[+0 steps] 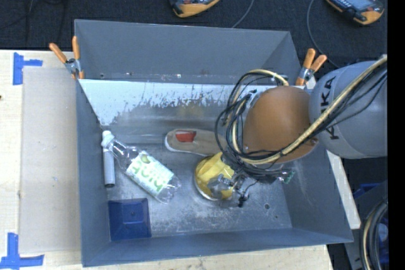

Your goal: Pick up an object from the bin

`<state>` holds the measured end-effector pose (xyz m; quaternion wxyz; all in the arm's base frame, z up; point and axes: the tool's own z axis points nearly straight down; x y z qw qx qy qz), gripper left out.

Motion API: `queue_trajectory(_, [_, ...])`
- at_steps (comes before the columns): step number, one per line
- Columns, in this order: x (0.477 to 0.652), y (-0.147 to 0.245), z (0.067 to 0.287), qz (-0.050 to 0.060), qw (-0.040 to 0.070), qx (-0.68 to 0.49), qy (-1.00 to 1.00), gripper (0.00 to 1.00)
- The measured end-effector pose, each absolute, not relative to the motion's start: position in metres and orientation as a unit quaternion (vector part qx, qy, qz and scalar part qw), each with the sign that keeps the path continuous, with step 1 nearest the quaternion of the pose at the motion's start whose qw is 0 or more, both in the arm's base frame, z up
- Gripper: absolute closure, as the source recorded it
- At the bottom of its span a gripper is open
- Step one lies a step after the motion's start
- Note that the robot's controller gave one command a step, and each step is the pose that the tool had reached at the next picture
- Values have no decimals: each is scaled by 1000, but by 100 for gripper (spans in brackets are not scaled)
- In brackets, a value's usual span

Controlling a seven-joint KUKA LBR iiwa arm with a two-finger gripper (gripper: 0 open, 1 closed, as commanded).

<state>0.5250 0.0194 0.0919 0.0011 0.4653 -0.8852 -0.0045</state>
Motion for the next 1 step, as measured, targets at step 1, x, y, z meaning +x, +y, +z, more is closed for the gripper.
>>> queue_trajectory(1, [526,19,92,-4,0,465,-885,0])
